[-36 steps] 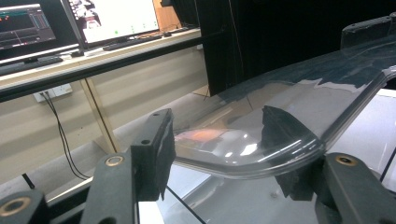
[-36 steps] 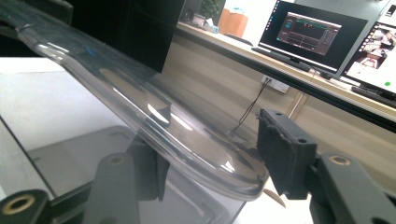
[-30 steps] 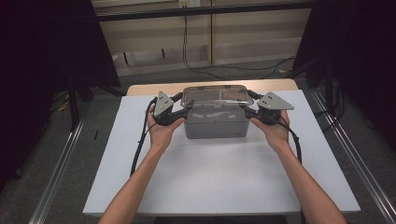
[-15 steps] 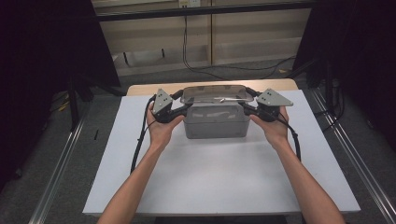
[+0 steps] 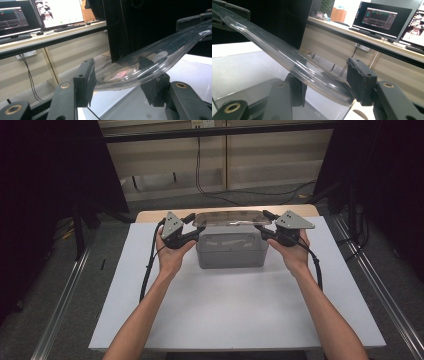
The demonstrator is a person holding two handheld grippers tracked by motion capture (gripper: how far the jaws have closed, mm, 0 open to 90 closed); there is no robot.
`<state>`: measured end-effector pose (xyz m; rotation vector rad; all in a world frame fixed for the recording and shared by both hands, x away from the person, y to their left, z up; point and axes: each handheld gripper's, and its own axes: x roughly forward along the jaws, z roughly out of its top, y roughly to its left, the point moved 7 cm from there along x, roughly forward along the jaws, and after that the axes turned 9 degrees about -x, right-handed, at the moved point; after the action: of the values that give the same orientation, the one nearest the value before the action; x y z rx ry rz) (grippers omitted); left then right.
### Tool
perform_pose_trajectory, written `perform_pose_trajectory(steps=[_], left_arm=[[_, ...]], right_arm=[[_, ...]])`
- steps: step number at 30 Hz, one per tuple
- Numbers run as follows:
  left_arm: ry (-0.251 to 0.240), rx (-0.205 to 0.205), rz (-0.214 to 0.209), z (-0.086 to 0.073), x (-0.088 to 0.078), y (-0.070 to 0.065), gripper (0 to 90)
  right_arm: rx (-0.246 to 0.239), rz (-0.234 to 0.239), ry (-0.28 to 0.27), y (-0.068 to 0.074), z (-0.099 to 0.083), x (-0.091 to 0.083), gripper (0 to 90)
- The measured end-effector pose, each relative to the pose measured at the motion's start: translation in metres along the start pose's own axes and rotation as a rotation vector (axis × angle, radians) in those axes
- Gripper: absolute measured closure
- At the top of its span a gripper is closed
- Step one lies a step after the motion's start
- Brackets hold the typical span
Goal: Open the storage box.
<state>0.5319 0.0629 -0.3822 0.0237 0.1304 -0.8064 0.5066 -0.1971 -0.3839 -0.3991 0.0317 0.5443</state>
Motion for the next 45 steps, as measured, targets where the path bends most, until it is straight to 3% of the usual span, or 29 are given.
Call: perform_pose_trajectory(steps=[7,19,26,36,45], left_arm=[[0.002,-0.002,-0.003,-0.002,0.002,0.001,51.6],[-0.010,0.030,0.013,0.003,0.003,0.007,58.1],[-0.018,-0.001,0.010,0.006,0.006,0.009,58.6],[-0.010,0.016,0.026,0.010,0.011,0.016,62.2],[-0.008,-0.011,0.027,0.009,0.017,0.022,63.2]], right_arm=[[0.013,0.000,-0.001,-0.001,-0.001,0.000,51.2],[0.024,-0.012,-0.009,-0.008,0.002,0.003,52.6],[0.028,-0.006,-0.015,-0.011,0.004,0.004,53.5],[0.050,-0.008,-0.040,-0.018,0.006,0.009,53.7],[0.061,-0.002,-0.054,-0.022,0.004,0.019,52.2]])
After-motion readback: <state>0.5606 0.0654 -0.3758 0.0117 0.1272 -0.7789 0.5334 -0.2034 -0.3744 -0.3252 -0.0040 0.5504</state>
